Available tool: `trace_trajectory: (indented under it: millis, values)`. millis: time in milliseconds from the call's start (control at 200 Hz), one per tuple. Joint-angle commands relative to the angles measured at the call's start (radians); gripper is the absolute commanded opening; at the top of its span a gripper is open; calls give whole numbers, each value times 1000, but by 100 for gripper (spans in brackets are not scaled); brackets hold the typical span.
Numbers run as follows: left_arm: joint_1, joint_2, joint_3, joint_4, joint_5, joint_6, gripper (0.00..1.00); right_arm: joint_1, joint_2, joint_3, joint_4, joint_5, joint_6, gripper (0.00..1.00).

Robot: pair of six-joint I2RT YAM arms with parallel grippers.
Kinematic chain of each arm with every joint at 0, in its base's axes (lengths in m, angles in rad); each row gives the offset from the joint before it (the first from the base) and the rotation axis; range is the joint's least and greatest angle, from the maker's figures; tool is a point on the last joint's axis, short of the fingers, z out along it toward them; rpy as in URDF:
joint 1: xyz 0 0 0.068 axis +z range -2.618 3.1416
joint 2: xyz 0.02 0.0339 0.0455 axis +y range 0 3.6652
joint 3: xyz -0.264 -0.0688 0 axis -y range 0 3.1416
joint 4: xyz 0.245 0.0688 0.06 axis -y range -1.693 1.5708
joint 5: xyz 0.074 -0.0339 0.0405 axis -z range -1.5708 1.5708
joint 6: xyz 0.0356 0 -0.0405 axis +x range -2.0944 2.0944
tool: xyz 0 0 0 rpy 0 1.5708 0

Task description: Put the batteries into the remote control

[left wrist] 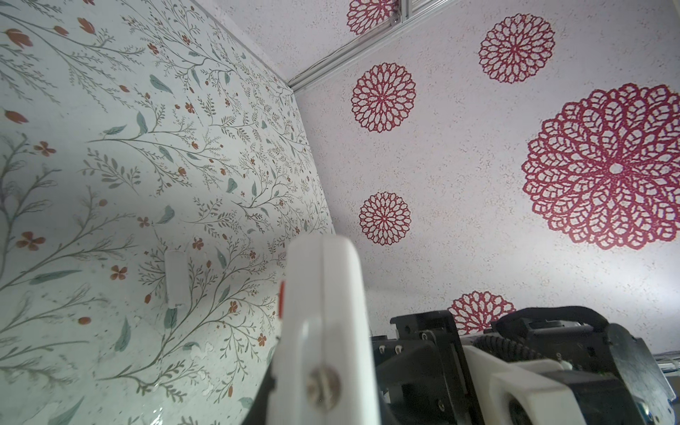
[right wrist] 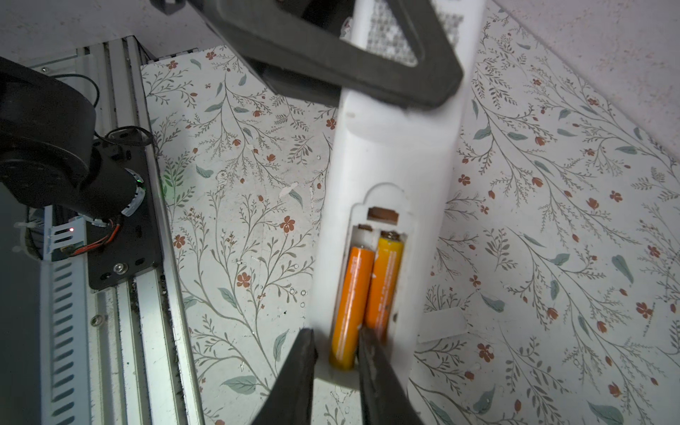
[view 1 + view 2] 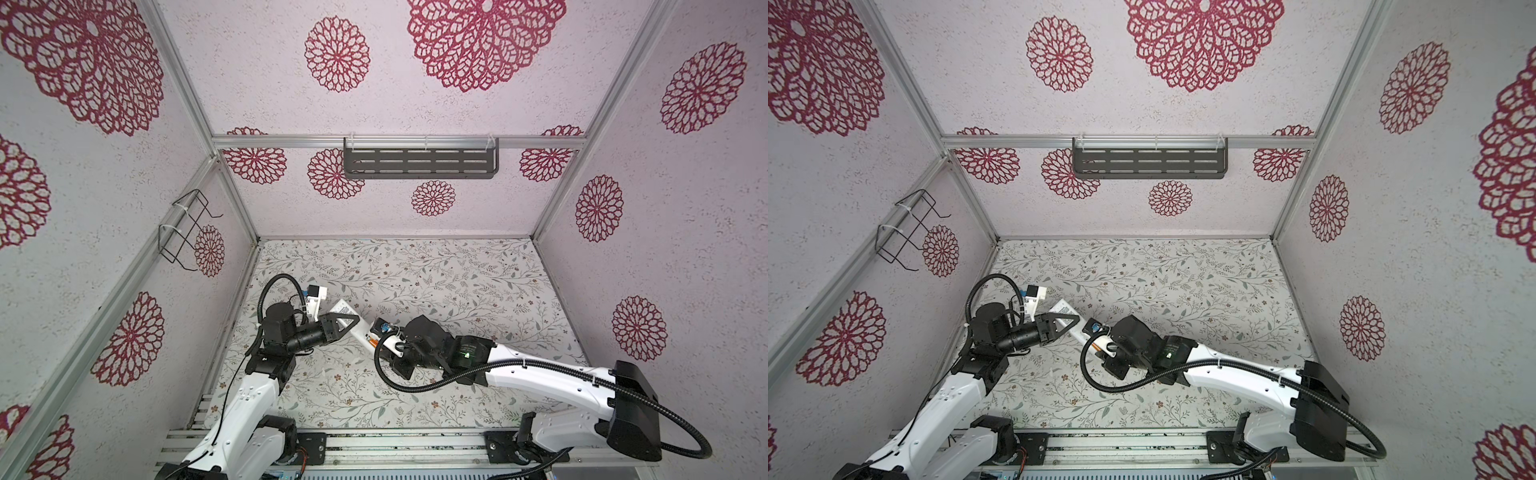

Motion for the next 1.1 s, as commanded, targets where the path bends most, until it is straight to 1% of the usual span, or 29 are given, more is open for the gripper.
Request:
trace_trajectory:
  millis: [0, 175, 305, 446, 756, 1006, 1092]
  values:
    - [5, -24, 45, 22, 19, -3, 0, 6, 7, 22, -28, 46, 18, 19]
    - [5, -30, 49, -2, 11, 10, 0, 6, -11, 19, -21, 79, 23, 13]
    - [6, -38, 53, -20, 3, 20, 0, 6, -49, -10, 17, 95, 33, 10]
    - [9, -42, 53, -20, 3, 21, 0, 7, -87, -44, 71, 88, 42, 9]
    - [28, -47, 46, -3, 15, 7, 0, 6, -114, -63, 145, 95, 50, 9]
    - [40, -44, 32, 61, 42, -36, 0, 6, -80, -56, 238, 100, 71, 9]
    - [49, -44, 21, 103, 59, -68, 0, 6, -65, -55, 255, 104, 75, 9]
